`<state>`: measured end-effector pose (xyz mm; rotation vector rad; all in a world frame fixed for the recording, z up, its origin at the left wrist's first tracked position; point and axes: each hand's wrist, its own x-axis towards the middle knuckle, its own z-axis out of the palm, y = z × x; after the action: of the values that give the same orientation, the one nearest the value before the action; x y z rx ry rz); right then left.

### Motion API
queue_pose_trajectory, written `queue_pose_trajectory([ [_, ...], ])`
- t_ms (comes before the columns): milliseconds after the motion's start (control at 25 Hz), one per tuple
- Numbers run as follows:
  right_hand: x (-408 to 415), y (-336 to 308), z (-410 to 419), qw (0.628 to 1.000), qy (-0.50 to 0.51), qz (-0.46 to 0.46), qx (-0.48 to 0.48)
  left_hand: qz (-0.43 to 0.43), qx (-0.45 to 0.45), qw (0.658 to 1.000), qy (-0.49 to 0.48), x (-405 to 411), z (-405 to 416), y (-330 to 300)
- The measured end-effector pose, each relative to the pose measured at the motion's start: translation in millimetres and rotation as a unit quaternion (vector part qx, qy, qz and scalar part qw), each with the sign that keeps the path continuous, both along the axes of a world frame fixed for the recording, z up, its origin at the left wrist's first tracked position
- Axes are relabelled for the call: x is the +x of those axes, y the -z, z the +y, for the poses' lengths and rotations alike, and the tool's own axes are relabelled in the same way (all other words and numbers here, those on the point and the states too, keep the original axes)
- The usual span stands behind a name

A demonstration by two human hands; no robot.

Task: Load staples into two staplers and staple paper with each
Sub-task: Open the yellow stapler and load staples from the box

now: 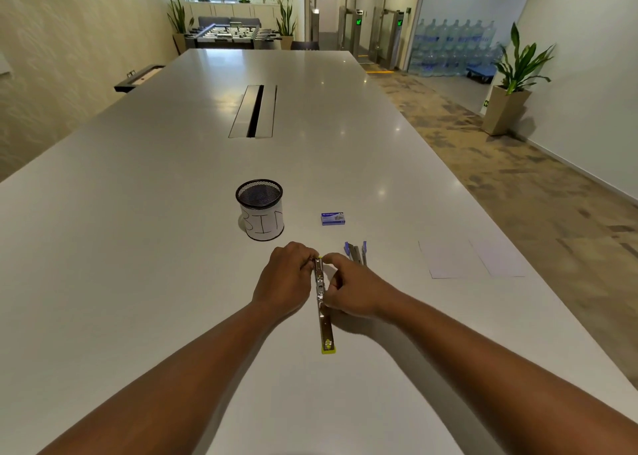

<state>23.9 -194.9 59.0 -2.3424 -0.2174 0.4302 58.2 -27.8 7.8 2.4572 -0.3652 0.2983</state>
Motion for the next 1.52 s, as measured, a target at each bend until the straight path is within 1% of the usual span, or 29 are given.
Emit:
queue_pose_trajectory([
  [80,7.1,-6.9,0.6,0.998,-0.042,0.03,-0.022,0.003,0.001,1.0,-0.004,0.8,-0.3,-0.9],
  [160,11.0,-12.5,3.6,0.994,-0.081,0.027,-0.062,0.001,0.001,1.0,-0.008,0.8,0.0,-1.0],
  [280,16.0,-17.2,5.6,0.99,-0.101,0.015,-0.101,0.004,-0.007,1.0,-0.009,0.4,0.2,-1.0],
  [400,18.4,-13.3,4.2,0.989,-0.1,0.016,-0.108,0.003,-0.011,1.0,-0.011,2.0,0.7,1.8],
  [520,17.0,-4.2,2.3,0.992,-0.08,0.013,-0.094,0.001,-0.014,1.0,-0.006,2.9,0.9,3.0],
  [640,10.6,3.6,-0.2,0.997,-0.061,-0.004,-0.05,-0.003,-0.025,1.0,0.009,4.7,0.8,4.3],
  [800,-0.3,12.4,-1.6,0.996,-0.046,-0.08,0.005,-0.003,-0.033,0.999,0.008,6.5,1.9,10.6],
  [920,-6.0,20.2,-1.4,0.993,-0.037,-0.103,0.04,-0.004,-0.027,1.0,0.006,8.2,1.9,12.5],
  [1520,-7.6,27.7,1.0,0.993,-0.004,-0.11,0.039,-0.003,-0.027,1.0,-0.007,7.8,0.5,11.5],
])
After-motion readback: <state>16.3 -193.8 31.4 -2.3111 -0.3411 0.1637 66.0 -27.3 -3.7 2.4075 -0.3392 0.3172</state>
